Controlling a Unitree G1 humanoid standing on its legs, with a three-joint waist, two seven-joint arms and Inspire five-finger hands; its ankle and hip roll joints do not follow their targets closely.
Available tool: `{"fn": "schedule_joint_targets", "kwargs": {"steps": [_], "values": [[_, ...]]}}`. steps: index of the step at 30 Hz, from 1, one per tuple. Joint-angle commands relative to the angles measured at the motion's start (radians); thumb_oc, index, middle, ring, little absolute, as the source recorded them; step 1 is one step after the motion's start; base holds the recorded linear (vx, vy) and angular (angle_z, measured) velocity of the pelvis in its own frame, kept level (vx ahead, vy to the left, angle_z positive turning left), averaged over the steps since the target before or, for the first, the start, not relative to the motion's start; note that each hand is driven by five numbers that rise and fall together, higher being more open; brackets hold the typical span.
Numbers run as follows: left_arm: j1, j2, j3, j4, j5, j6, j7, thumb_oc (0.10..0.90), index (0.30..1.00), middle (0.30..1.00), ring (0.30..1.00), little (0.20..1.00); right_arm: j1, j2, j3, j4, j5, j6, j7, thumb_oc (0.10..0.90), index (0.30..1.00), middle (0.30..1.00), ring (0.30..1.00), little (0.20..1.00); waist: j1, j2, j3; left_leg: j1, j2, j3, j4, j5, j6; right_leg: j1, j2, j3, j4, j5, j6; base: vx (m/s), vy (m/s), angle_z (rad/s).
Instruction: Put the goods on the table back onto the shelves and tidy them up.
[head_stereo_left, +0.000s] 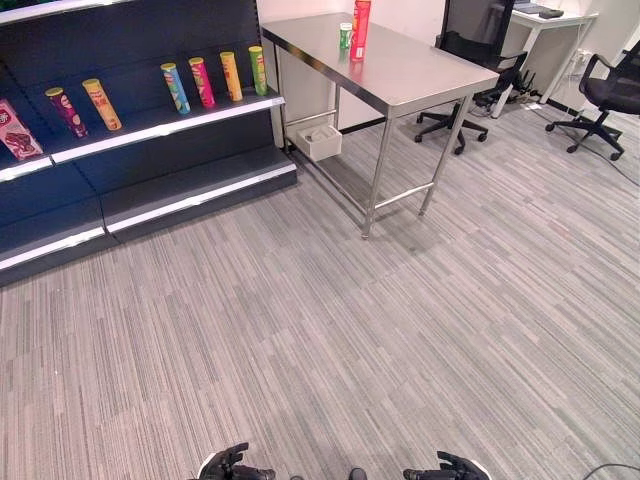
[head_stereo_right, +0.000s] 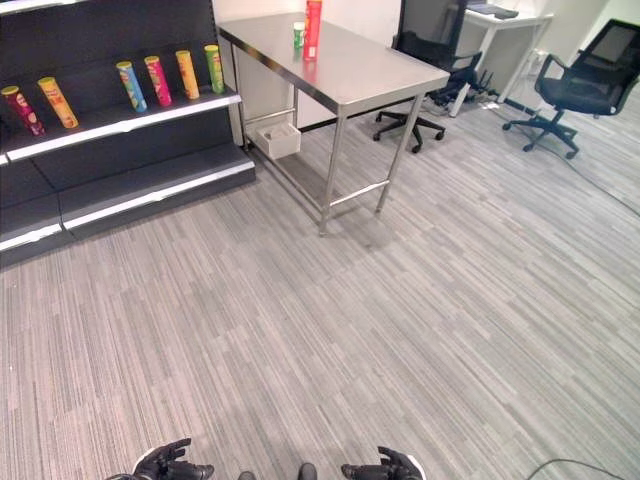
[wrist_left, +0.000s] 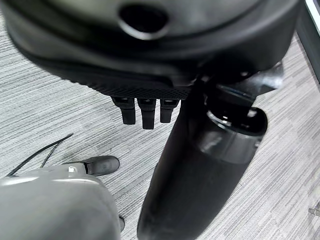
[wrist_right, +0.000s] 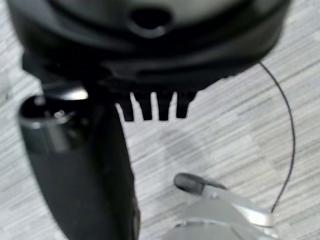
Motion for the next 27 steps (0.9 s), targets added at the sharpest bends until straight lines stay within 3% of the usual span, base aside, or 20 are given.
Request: {"fn": "schedule_joint_targets", "kwargs": {"steps": [1, 3, 4, 6, 8, 9, 10, 11, 12, 14, 16, 18, 19, 20, 23, 24, 25, 26, 27], "values": [[-0.073, 0.046, -0.011, -0.012, -0.035, -0.038, 0.002, 0.8, 0.9, 0.9, 0.9, 0.9, -0.045, -0.058, 0.029, -0.059, 0.004, -0.029, -0.013, 0.8, 0.9, 0.9, 0.9, 0.9, 0.013, -0.032, 0.047, -0.083, 0.093, -0.02, 0.124, -0.038, -0.088, 0.001, -0.074, -0.004, 0.014, -0.037, 0.101, -0.12, -0.18, 0.12], [-0.072, 0.043, -0.005, -0.031, -0.068, -0.038, 0.004, 0.8, 0.9, 0.9, 0.9, 0.9, -0.049, -0.064, 0.031, -0.059, 0.014, -0.031, -0.012, 0.8, 0.9, 0.9, 0.9, 0.9, 0.027, -0.042, 0.08, -0.177, 0.083, -0.039, 0.287, -0.04, -0.098, 0.002, -0.073, -0.014, 0.025, -0.05, 0.077, -0.09, -0.202, 0.17], [-0.072, 0.038, -0.002, -0.049, -0.095, -0.038, 0.01, 0.8, 0.9, 0.9, 0.9, 0.9, -0.045, -0.072, 0.026, -0.074, 0.024, -0.032, -0.016, 0.8, 0.9, 0.9, 0.9, 0.9, 0.039, -0.048, 0.113, -0.293, 0.084, -0.078, 0.468, 0.052, -0.105, 0.009, -0.065, -0.019, 0.034, -0.06, 0.057, -0.03, -0.184, 0.09], [-0.077, 0.033, 0.001, -0.06, -0.115, -0.035, 0.017, 0.8, 0.9, 0.9, 0.9, 0.9, -0.046, -0.078, 0.025, -0.093, 0.036, -0.034, -0.019, 0.8, 0.9, 0.9, 0.9, 0.9, 0.037, -0.051, 0.128, -0.38, 0.072, -0.104, 0.596, 0.084, -0.095, 0.008, -0.056, -0.022, 0.041, -0.073, 0.039, 0.07, -0.158, 0.35], [-0.078, 0.02, 0.003, -0.044, -0.12, -0.035, 0.02, 0.8, 0.9, 0.9, 0.9, 0.9, -0.046, -0.079, 0.02, -0.086, 0.043, -0.028, -0.021, 0.8, 0.9, 0.9, 0.9, 0.9, 0.049, -0.048, 0.119, -0.434, 0.055, -0.073, 0.494, 0.027, -0.07, 0.043, -0.046, -0.022, 0.032, -0.111, 0.042, 0.31, -0.033, 0.31], [-0.073, 0.017, 0.003, -0.046, -0.122, -0.032, 0.018, 0.8, 0.9, 0.9, 0.9, 0.9, -0.045, -0.079, 0.019, -0.087, 0.045, -0.03, -0.022, 0.8, 0.9, 0.9, 0.9, 0.9, 0.055, -0.047, 0.106, -0.43, 0.06, -0.064, 0.416, 0.036, -0.072, 0.048, -0.044, -0.022, 0.024, -0.117, 0.048, 0.35, 0.061, -0.03], [-0.07, 0.014, 0.004, -0.042, -0.117, -0.033, 0.018, 0.8, 0.9, 0.9, 0.9, 0.9, -0.045, -0.079, 0.02, -0.085, 0.046, -0.031, -0.023, 0.8, 0.9, 0.9, 0.9, 0.9, 0.062, -0.038, 0.094, -0.436, 0.072, -0.053, 0.304, 0.079, -0.08, 0.061, -0.036, -0.021, 0.014, -0.126, 0.056, 0.51, 0.1, -0.35], [-0.076, 0.015, 0.002, -0.041, -0.109, -0.037, 0.018, 0.8, 0.9, 0.9, 0.9, 0.9, -0.055, -0.083, 0.02, -0.082, 0.048, -0.037, -0.032, 0.8, 0.9, 0.9, 0.9, 0.9, 0.079, -0.021, 0.08, -0.485, 0.094, 0.005, 0.116, 0.166, -0.099, 0.097, -0.026, -0.013, 0.012, -0.163, 0.064, 0.53, 0.109, -0.2], [-0.075, 0.016, 0.003, -0.042, -0.108, -0.038, 0.018, 0.8, 0.9, 0.9, 0.9, 0.9, -0.06, -0.082, 0.022, -0.077, 0.046, -0.035, -0.034, 0.8, 0.9, 0.9, 0.9, 0.9, 0.091, -0.021, 0.076, -0.495, 0.097, 0.016, 0.049, 0.184, -0.104, 0.113, -0.028, -0.001, 0.012, -0.175, 0.067, 0.56, 0.116, -0.13], [-0.074, 0.018, 0.006, -0.035, -0.102, -0.038, 0.018, 0.8, 0.9, 0.9, 0.9, 0.9, -0.065, -0.082, 0.023, -0.067, 0.04, -0.036, -0.034, 0.8, 0.9, 0.9, 0.9, 0.9, 0.099, -0.023, 0.068, -0.507, 0.098, 0.037, 0.012, 0.199, -0.113, 0.133, -0.033, 0.004, 0.012, -0.189, 0.076, 0.36, 0.105, -0.04], [-0.055, 0.019, 0.029, -0.015, -0.097, -0.041, 0.015, 0.8, 0.9, 0.9, 0.9, 0.9, -0.062, -0.067, 0.026, -0.054, 0.013, -0.032, -0.019, 0.8, 0.9, 0.9, 0.9, 0.9, 0.114, -0.016, 0.019, -0.464, 0.092, 0.039, -0.001, 0.242, -0.105, 0.171, -0.045, 0.041, 0.012, -0.209, 0.101, 0.51, 0.222, -0.41], [-0.05, 0.026, 0.041, -0.006, -0.092, -0.041, 0.014, 0.8, 0.9, 0.9, 0.9, 0.9, -0.058, -0.055, 0.022, -0.046, 0.003, -0.028, -0.01, 0.8, 0.9, 0.9, 0.9, 0.9, 0.121, -0.035, -0.01, -0.429, 0.074, 0.061, -0.001, 0.234, -0.09, 0.188, -0.093, 0.042, 0.022, -0.2, 0.128, 0.5, 0.28, -0.44], [-0.052, 0.034, 0.044, 0.01, -0.071, -0.042, 0.014, 0.8, 0.9, 0.9, 0.9, 0.9, -0.056, -0.047, 0.017, -0.035, -0.006, -0.026, -0.003, 0.8, 0.9, 0.9, 0.9, 0.9, 0.119, -0.053, -0.029, -0.382, 0.045, 0.078, 0.002, 0.203, -0.065, 0.162, -0.152, 0.048, 0.13, -0.163, 0.163, 0.61, 0.406, -0.77], [-0.055, 0.041, 0.04, 0.013, -0.062, -0.037, 0.012, 0.8, 0.9, 0.9, 0.9, 0.9, -0.055, -0.044, 0.015, -0.044, -0.006, -0.023, 0.002, 0.8, 0.9, 0.9, 0.9, 0.9, 0.111, -0.056, -0.025, -0.328, 0.015, 0.089, 0.005, 0.163, -0.032, 0.095, -0.192, 0.06, 0.317, -0.069, 0.184, 0.53, 0.411, -0.78], [-0.076, 0.054, 0.033, 0.005, -0.055, -0.032, 0.016, 0.8, 0.9, 0.9, 0.9, 0.9, -0.066, -0.044, 0.008, -0.062, 0.005, -0.023, -0.005, 0.8, 0.9, 0.9, 0.9, 0.9, 0.078, -0.036, 0.017, -0.235, -0.021, 0.084, 0.002, 0.105, 0.022, -0.039, -0.22, 0.097, 0.632, 0.138, 0.172, 0.25, 0.266, -0.06], [-0.076, 0.053, 0.033, 0.005, -0.055, -0.032, 0.016, 0.8, 0.9, 0.9, 0.9, 0.9, -0.066, -0.044, 0.007, -0.062, 0.005, -0.023, -0.005, 0.8, 0.9, 0.9, 0.9, 0.9, 0.08, -0.033, 0.015, -0.237, -0.017, 0.085, 0.001, 0.106, 0.022, -0.041, -0.217, 0.098, 0.629, 0.141, 0.171, 0.24, 0.229, 0.47], [-0.075, 0.06, 0.032, -0.006, -0.051, -0.031, 0.017, 0.8, 0.9, 0.9, 0.9, 0.9, -0.064, -0.036, 0.002, -0.069, 0.009, -0.025, -0.011, 0.8, 0.9, 0.9, 0.9, 0.9, 0.065, 0.0, 0.029, -0.183, -0.008, 0.083, -0.001, 0.068, 0.036, -0.133, -0.236, 0.072, 0.743, 0.152, 0.163, 0.16, 0.134, 0.51], [-0.075, 0.06, 0.032, -0.006, -0.051, -0.031, 0.017, 0.8, 0.9, 0.9, 0.9, 0.9, -0.064, -0.036, 0.003, -0.069, 0.009, -0.024, -0.011, 0.8, 0.9, 0.9, 0.9, 0.9, 0.064, -0.004, 0.029, -0.183, -0.013, 0.084, -0.001, 0.067, 0.036, -0.137, -0.242, 0.074, 0.753, 0.146, 0.164, 0.37, 0.178, 0.31], [-0.085, 0.06, 0.026, -0.014, -0.052, -0.037, 0.016, 0.8, 0.9, 0.9, 0.9, 0.9, -0.063, -0.035, 0.002, -0.078, 0.014, -0.026, -0.009, 0.8, 0.9, 0.9, 0.9, 0.9, 0.041, 0.012, 0.041, -0.139, -0.014, 0.062, -0.001, 0.039, 0.033, -0.194, -0.245, 0.029, 0.687, 0.074, 0.141, 0.34, 0.036, 0.25]]}}
